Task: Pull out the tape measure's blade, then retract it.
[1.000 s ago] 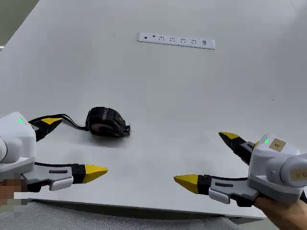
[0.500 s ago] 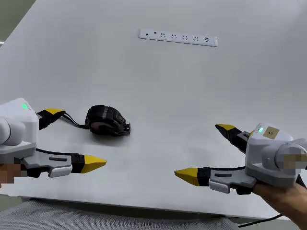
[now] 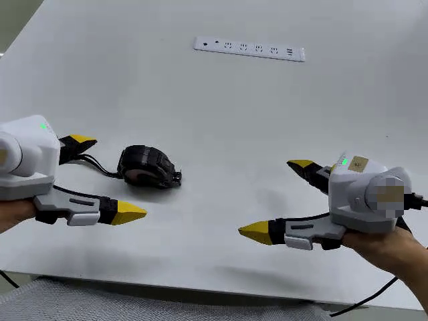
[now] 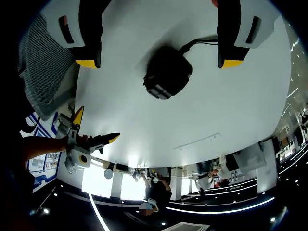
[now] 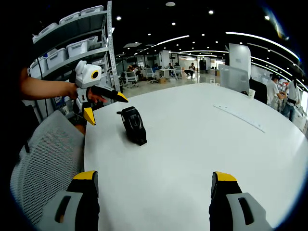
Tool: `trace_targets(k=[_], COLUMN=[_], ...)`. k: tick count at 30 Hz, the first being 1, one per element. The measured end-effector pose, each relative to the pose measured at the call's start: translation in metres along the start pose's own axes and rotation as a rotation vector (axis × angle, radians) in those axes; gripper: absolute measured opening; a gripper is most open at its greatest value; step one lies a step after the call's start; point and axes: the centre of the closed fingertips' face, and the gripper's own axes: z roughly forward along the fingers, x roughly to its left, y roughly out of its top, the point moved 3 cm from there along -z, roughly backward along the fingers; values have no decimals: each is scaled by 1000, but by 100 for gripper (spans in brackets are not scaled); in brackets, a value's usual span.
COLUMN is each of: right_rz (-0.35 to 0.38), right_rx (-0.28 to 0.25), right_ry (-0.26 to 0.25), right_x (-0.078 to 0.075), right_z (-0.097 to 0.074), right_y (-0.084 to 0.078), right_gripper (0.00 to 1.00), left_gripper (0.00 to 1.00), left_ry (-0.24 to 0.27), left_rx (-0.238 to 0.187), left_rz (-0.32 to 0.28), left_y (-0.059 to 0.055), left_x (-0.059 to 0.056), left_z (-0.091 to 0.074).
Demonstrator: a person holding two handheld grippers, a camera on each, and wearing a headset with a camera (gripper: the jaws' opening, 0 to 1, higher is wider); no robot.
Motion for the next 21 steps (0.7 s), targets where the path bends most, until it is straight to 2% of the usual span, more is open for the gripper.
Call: trace_targets(k=[13,21], right_rz=[-89,-173], right_rx=[41,59], right_ry=[68,117], right_x=[-10,-12], right_z=[17,29], right_y=[3,7], right_gripper=[94,90], left_gripper=[94,81], left_ry=[-61,-115], left_rx=[60,89], left_rz=[85,151], left_y=[7,9], left_x=[10,13], left_z=[9,16])
